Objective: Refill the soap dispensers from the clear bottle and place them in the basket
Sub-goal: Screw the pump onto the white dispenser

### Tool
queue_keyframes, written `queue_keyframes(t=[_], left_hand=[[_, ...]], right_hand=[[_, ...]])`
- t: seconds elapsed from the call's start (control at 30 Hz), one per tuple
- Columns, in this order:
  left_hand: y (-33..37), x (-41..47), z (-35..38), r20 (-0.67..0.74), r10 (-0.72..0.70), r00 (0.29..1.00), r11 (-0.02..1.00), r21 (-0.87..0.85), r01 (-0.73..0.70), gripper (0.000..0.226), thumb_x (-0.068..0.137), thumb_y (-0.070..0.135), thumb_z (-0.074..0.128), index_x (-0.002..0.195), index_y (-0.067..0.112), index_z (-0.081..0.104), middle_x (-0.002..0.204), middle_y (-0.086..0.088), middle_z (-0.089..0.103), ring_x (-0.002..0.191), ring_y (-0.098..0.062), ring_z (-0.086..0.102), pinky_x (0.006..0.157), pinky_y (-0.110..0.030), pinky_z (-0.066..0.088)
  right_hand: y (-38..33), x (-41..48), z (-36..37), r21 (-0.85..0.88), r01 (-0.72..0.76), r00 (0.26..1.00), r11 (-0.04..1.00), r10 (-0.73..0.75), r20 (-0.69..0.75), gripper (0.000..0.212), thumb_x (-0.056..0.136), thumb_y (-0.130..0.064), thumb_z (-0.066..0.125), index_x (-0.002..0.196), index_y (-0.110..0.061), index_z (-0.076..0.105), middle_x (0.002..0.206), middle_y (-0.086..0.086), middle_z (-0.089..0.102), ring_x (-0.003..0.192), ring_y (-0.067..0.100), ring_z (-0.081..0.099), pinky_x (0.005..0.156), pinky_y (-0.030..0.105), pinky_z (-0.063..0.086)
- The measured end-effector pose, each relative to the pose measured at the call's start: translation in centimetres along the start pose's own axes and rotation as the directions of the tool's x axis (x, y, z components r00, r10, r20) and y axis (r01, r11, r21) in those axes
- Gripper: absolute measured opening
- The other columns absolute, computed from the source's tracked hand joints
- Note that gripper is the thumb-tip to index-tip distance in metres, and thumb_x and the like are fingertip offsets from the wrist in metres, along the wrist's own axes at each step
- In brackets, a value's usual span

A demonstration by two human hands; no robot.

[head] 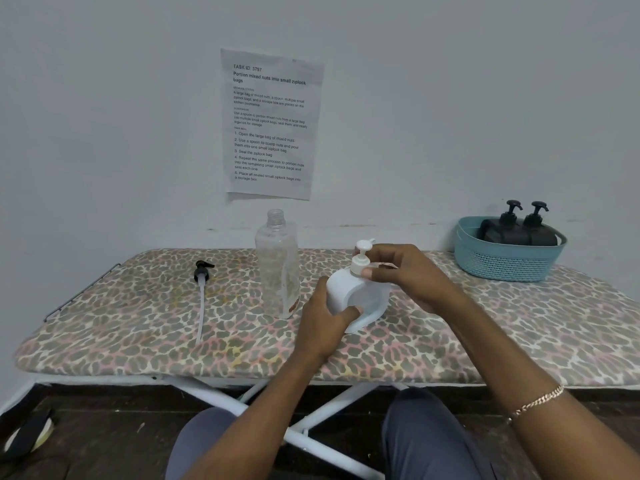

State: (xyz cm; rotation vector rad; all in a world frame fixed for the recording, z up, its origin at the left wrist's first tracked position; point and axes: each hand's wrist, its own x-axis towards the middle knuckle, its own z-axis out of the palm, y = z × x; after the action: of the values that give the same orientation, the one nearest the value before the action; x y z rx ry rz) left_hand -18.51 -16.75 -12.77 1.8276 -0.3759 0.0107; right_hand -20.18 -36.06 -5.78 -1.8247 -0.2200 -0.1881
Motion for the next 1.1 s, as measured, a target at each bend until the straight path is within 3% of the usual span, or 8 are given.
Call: queue_keyframes(t=[0.17, 0.27, 0.4, 0.47, 0.6, 0.73, 0.93, 1.1], left_hand=[[0.0, -0.1, 0.1, -0.001, 0.010, 1.000, 1.000, 0.004, -0.010, 0.073, 0.071, 0.046, 0.073, 0.141, 0.037, 0.051, 0.123, 0.012, 0.067, 0.105, -0.009, 0.067, 0.087, -0.037, 0.059], [0.1, -0.2, 0.0, 0.003, 0.011, 1.000, 1.000, -0.007, -0.011, 0.068, 0.073, 0.043, 0.073, 0.138, 0.037, 0.053, 0.119, 0.012, 0.068, 0.100, -0.005, 0.068, 0.083, -0.033, 0.058], [0.1, -0.2, 0.0, 0.006, 0.004, 1.000, 1.000, -0.007, -0.004, 0.069, 0.072, 0.047, 0.073, 0.137, 0.037, 0.053, 0.121, 0.013, 0.068, 0.102, -0.006, 0.068, 0.087, -0.037, 0.059], [0.1, -0.2, 0.1, 0.004, 0.001, 1.000, 1.000, 0.002, -0.001, 0.071, 0.071, 0.049, 0.072, 0.138, 0.037, 0.053, 0.122, 0.012, 0.067, 0.104, -0.009, 0.067, 0.088, -0.040, 0.059], [0.0, -0.1, 0.1, 0.005, 0.004, 1.000, 1.000, 0.012, -0.004, 0.075, 0.069, 0.054, 0.070, 0.139, 0.037, 0.051, 0.122, 0.010, 0.066, 0.105, -0.012, 0.067, 0.088, -0.044, 0.060], [0.1, -0.2, 0.1, 0.009, 0.010, 1.000, 1.000, 0.016, -0.011, 0.069, 0.071, 0.051, 0.070, 0.137, 0.039, 0.052, 0.120, 0.010, 0.067, 0.102, -0.011, 0.068, 0.088, -0.046, 0.060], [-0.2, -0.1, 0.2, 0.000, 0.005, 1.000, 1.000, 0.018, -0.005, 0.071, 0.072, 0.050, 0.073, 0.139, 0.039, 0.051, 0.122, 0.011, 0.066, 0.106, -0.011, 0.067, 0.090, -0.044, 0.060], [-0.1, -0.1, 0.2, 0.002, 0.013, 1.000, 0.999, 0.033, -0.013, 0.066, 0.074, 0.048, 0.073, 0.136, 0.039, 0.051, 0.119, 0.011, 0.067, 0.101, -0.010, 0.067, 0.085, -0.041, 0.060]], right_hand=[[0.8, 0.2, 0.5, 0.059, 0.038, 0.991, 0.998, -0.029, -0.134, 0.023, 0.081, -0.015, 0.088, 0.103, -0.014, 0.081, 0.107, -0.001, 0.079, 0.103, 0.018, 0.074, 0.091, 0.036, 0.056], [0.9, 0.3, 1.3, -0.037, 0.055, 0.975, 0.998, -0.062, -0.214, 0.026, 0.077, -0.021, 0.091, 0.097, -0.015, 0.075, 0.097, -0.001, 0.078, 0.086, 0.009, 0.071, 0.081, 0.030, 0.051], [0.5, 0.3, 1.1, 0.008, 0.022, 0.996, 1.000, -0.022, -0.084, 0.035, 0.083, -0.022, 0.087, 0.117, -0.026, 0.076, 0.112, -0.005, 0.078, 0.110, 0.016, 0.071, 0.099, 0.037, 0.052], [0.5, 0.2, 0.6, 0.081, 0.015, 1.000, 0.997, -0.013, -0.015, 0.033, 0.088, -0.016, 0.082, 0.121, -0.022, 0.077, 0.118, -0.001, 0.078, 0.116, 0.021, 0.071, 0.105, 0.041, 0.052], [0.4, 0.1, 0.8, 0.071, 0.049, 0.993, 0.996, -0.041, -0.108, 0.023, 0.084, -0.012, 0.084, 0.107, -0.014, 0.080, 0.108, 0.001, 0.080, 0.104, 0.021, 0.074, 0.098, 0.043, 0.055], [0.5, 0.3, 1.5, -0.064, 0.077, 0.977, 0.995, -0.088, -0.193, 0.027, 0.079, -0.023, 0.091, 0.101, -0.018, 0.077, 0.103, -0.007, 0.078, 0.098, 0.010, 0.072, 0.091, 0.031, 0.051], [0.4, 0.0, -0.1, 0.061, 0.034, 0.999, 0.998, -0.035, 0.008, 0.028, 0.094, -0.011, 0.075, 0.121, -0.016, 0.077, 0.122, -0.003, 0.076, 0.116, 0.016, 0.071, 0.098, 0.031, 0.051], [0.7, 0.3, 0.6, -0.004, 0.073, 0.985, 0.997, -0.073, -0.154, 0.023, 0.081, -0.016, 0.089, 0.101, -0.018, 0.079, 0.103, -0.002, 0.079, 0.096, 0.016, 0.072, 0.095, 0.042, 0.053]])
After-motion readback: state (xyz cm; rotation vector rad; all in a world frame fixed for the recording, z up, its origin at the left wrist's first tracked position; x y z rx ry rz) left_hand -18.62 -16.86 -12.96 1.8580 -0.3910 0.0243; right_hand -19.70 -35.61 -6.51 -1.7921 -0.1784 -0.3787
